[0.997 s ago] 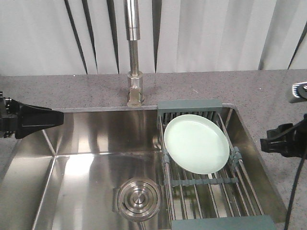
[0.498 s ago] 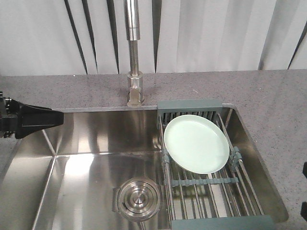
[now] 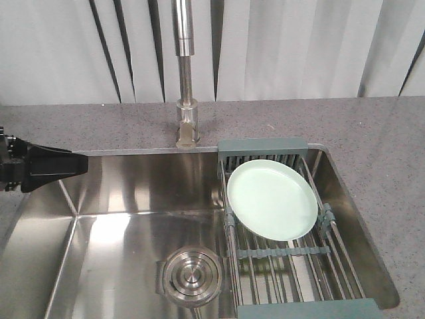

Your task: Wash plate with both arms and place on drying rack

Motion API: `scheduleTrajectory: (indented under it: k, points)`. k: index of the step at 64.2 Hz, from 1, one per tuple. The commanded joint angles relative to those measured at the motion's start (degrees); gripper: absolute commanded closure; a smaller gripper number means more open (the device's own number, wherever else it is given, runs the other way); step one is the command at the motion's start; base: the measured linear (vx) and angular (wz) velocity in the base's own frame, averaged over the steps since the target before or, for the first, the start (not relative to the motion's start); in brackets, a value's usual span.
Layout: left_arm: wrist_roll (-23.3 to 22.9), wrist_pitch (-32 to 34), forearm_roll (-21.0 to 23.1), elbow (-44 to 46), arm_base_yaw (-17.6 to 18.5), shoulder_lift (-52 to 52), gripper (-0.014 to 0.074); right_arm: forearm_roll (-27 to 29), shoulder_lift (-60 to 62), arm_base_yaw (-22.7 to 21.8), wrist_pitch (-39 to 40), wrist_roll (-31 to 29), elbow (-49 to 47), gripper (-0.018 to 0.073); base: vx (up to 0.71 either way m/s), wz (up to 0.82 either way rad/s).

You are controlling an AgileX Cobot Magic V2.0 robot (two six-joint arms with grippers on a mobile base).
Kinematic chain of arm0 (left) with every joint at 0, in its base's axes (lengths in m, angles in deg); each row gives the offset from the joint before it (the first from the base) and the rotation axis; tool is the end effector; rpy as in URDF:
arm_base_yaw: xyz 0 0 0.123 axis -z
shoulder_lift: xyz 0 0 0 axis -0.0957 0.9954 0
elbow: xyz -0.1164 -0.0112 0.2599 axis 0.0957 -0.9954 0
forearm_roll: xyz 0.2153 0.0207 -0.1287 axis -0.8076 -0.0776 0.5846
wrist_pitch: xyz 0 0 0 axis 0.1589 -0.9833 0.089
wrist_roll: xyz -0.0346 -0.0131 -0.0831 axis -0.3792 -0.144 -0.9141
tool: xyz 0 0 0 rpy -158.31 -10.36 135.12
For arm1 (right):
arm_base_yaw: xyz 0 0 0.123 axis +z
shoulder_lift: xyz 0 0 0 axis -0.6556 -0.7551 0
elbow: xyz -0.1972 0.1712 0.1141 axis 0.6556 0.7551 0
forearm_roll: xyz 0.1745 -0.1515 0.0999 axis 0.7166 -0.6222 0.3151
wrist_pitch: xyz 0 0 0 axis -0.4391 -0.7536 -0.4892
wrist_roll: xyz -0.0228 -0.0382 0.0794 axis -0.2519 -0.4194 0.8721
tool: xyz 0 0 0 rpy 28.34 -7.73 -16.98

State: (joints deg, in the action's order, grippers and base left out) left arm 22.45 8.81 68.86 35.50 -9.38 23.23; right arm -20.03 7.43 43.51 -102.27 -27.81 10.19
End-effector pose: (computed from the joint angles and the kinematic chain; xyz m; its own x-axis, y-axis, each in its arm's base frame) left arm 0.2678 -0.0137 0.2951 -0.6398 -0.0193 -0.7683 0.6145 0.5875 -0.5265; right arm 0.0480 0.0117 0.2645 -0.2833 -0.0693 -0.9565 -0.1600 0.9868 -0.0241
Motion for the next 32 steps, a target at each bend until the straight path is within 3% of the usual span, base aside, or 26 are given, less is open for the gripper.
scheduleTrajectory:
  k: [1, 32]
  points:
    - [0.07, -2.81, 4.19, 1.04, -0.01, -1.73, 0.0045, 0.5, -0.66, 0.05, 6.74, -0.68, -1.52, 0.027, 0.0, 0.0]
    - [0.07, -2.81, 4.19, 1.04, -0.01, -1.73, 0.0045, 0.45, -0.66, 0.05, 6.75, -0.74, -1.52, 0.027, 0.0, 0.0]
